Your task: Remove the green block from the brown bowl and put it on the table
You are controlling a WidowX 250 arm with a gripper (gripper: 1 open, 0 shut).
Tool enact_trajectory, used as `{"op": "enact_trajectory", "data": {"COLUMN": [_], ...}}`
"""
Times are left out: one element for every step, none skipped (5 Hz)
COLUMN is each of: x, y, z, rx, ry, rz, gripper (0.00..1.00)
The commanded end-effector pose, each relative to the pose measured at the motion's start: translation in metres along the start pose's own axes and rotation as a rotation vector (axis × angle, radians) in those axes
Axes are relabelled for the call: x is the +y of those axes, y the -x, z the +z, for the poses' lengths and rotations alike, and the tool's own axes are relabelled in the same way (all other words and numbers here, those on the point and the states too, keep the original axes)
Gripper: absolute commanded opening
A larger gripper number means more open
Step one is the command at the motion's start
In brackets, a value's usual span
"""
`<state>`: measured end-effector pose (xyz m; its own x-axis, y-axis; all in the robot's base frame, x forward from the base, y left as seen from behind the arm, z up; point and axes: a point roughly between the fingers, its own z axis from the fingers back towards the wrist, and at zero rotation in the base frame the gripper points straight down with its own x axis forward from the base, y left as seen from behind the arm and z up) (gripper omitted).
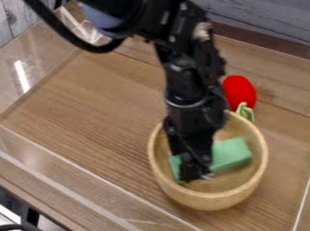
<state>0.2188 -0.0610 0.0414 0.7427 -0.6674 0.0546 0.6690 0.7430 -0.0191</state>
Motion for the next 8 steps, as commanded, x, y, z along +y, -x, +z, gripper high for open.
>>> {"op": "enact_trajectory", "data": {"x": [0.000,-0.005,-0.002,0.001,0.003,0.005,-0.002,-0.008], "y": [-0.005,-0.002,0.001,0.004,0.000,-0.004,0.000,0.004], "z": [0.019,0.026,0.025,0.026,0.022,0.019,0.011,0.004], "rx": [-0.026,-0.023,-0.020,-0.018,-0.015,-0.013,-0.009,-0.005], "ry": [-0.023,-0.022,-0.022,-0.022,-0.025,-0.028,-0.024,-0.020], "rz": [-0.013,-0.031,-0.011,0.009,0.091,0.174,0.105,0.035], "gripper": [0.00,0.00,0.00,0.00,0.00,0.00,0.00,0.00]}}
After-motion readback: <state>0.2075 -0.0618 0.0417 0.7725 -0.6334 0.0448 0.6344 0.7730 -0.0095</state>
